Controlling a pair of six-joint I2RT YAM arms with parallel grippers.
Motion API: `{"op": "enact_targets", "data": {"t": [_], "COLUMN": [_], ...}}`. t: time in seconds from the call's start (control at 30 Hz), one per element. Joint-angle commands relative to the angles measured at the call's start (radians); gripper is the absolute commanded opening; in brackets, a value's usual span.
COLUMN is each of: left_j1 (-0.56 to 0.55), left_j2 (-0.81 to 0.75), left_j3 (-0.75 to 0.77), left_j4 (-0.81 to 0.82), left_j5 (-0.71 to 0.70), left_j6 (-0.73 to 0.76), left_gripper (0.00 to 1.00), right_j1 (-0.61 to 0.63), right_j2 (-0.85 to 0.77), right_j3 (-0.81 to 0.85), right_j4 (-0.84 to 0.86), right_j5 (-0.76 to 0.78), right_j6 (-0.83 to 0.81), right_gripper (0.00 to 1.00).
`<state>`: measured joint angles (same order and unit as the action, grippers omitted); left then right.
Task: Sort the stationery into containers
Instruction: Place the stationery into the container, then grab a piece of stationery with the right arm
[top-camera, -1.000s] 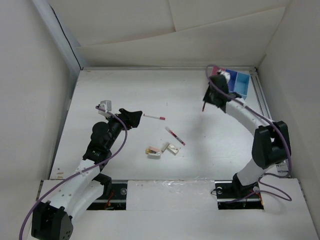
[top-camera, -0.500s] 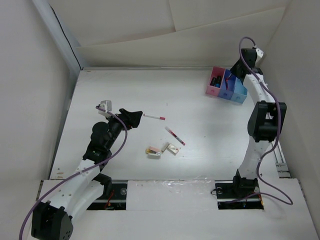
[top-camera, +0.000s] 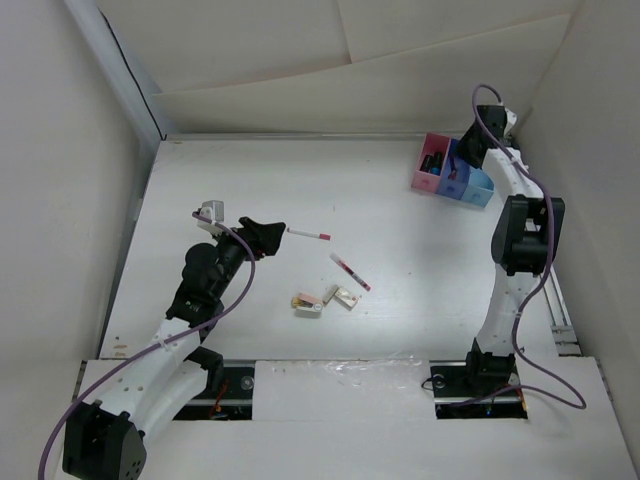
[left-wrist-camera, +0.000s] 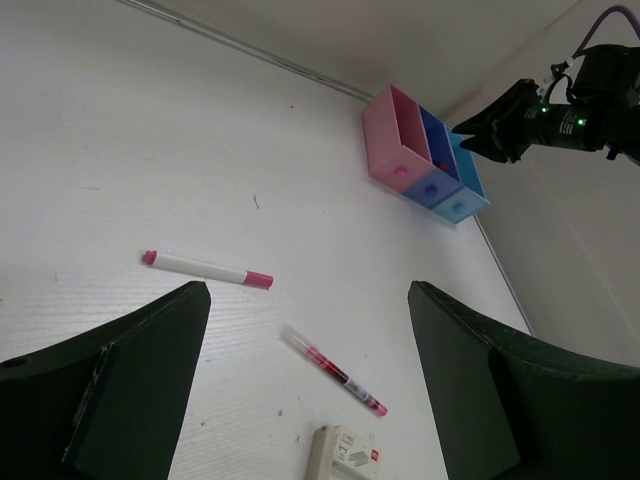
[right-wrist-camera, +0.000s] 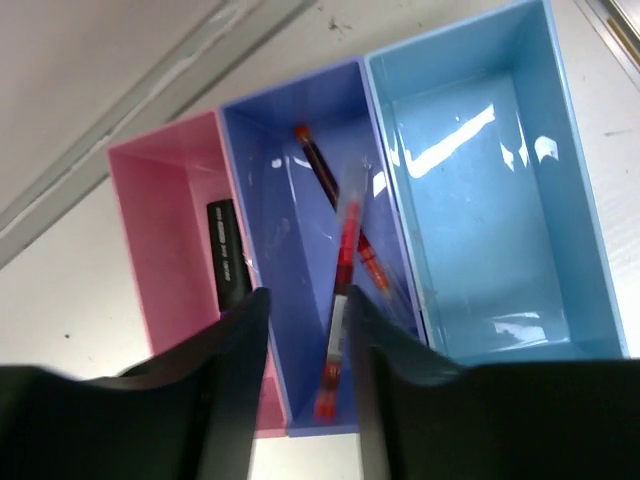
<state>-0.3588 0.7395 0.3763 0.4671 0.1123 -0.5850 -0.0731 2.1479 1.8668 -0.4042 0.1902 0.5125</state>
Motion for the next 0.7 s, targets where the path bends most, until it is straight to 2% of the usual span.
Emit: {"op": "enact_targets", "data": {"t": [0.0,0.07,0.2,0.27,0.33,0.37,0.5,0.53,0.63,0.67], "left_j1": [-0.002,-0.002,-0.002,-0.002,-0.002,-0.002,-0.002,-0.002,-0.002,-0.002], "left_j2": [-0.003,-0.003,-0.003,-0.003,-0.012,-0.012,-0.012,-0.003,-0.003,-0.015], "left_j3": [0.027,0.027,0.027,0.027,0.027,0.027,0.027,0.027,0.027,0.027], "left_j4": [0.048,0.048,0.048,0.048,0.048,0.048,0.048,0.048,0.048,0.039], "left_j5": [0.001,0.001,0.001,0.001,0.001,0.001,0.001,0.001,0.001,-0.008], "left_j6": [-0.004,-0.004,-0.004,-0.004,-0.004,-0.004,-0.004,-0.004,-0.004,-0.004], "left_gripper": [0.78,0.78,0.78,0.78,0.78,0.78,0.78,0.78,0.78,0.78], "right_j1": [-0.008,-0.008,0.002,0.027,0.097,0.128,0.332,0.429,0.57,0.651], "right_j2": [-0.034,-0.062,-0.15,-0.248,-0.327,-0.403,-0.558,-0.577,-0.626,-0.641], "right_j3": [0.031,0.011,-0.029,-0.112,-0.255,-0.312,-0.595,-0.638,-0.762,-0.793], "right_j4": [0.021,0.03,0.03,0.063,0.105,0.126,0.255,0.264,0.254,0.245], "right_j5": [-0.011,-0.011,-0.029,-0.038,-0.061,-0.061,-0.101,-0.092,-0.069,-0.055], "right_j6": [-0.008,-0.008,-0.017,-0.017,-0.017,-0.017,-0.026,-0.026,-0.077,-0.087], "right_gripper": [0.44,0.52,0.52,0.37,0.16,0.0,0.0,0.0,0.0,0.0]}}
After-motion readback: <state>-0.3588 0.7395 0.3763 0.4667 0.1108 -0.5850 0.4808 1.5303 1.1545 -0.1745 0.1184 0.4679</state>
